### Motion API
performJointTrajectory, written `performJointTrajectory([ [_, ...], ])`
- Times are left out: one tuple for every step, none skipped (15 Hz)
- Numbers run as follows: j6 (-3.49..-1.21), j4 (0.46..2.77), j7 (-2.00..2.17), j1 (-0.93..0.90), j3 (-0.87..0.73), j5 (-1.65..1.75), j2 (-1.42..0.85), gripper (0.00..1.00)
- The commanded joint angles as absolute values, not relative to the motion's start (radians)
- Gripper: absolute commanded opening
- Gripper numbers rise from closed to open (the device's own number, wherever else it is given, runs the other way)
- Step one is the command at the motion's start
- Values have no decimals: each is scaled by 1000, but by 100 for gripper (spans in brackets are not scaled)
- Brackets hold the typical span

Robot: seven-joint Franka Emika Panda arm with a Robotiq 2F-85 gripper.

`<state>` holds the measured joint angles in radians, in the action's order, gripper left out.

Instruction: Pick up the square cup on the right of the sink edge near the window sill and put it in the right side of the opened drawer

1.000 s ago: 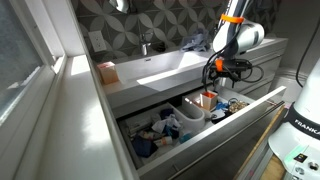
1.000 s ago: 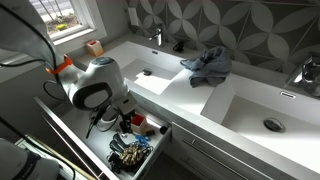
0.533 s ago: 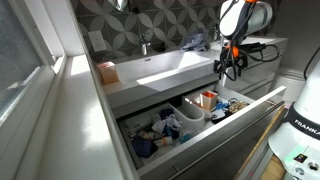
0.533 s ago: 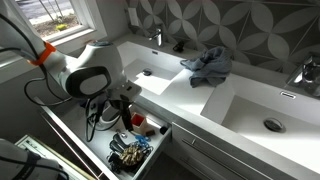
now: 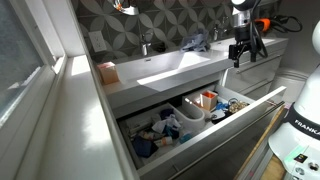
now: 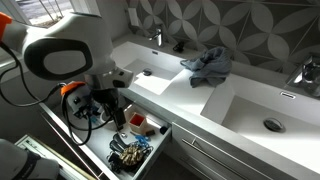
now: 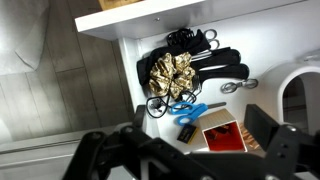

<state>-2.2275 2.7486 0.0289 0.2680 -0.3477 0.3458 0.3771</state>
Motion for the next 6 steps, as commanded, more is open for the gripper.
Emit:
performJointTrajectory([
  [-2170,2743,-31,304,-315,312,413,100],
  [-2123,2740,-65,305,-317,299,452,100],
  [-2100,2740,-83,307,-319,294,480,100],
  [-2089,2742,-91,307,-319,292,498,100],
  [-2087,2745,-94,308,-319,291,507,100],
  [-2087,2745,-95,307,-319,291,507,100],
])
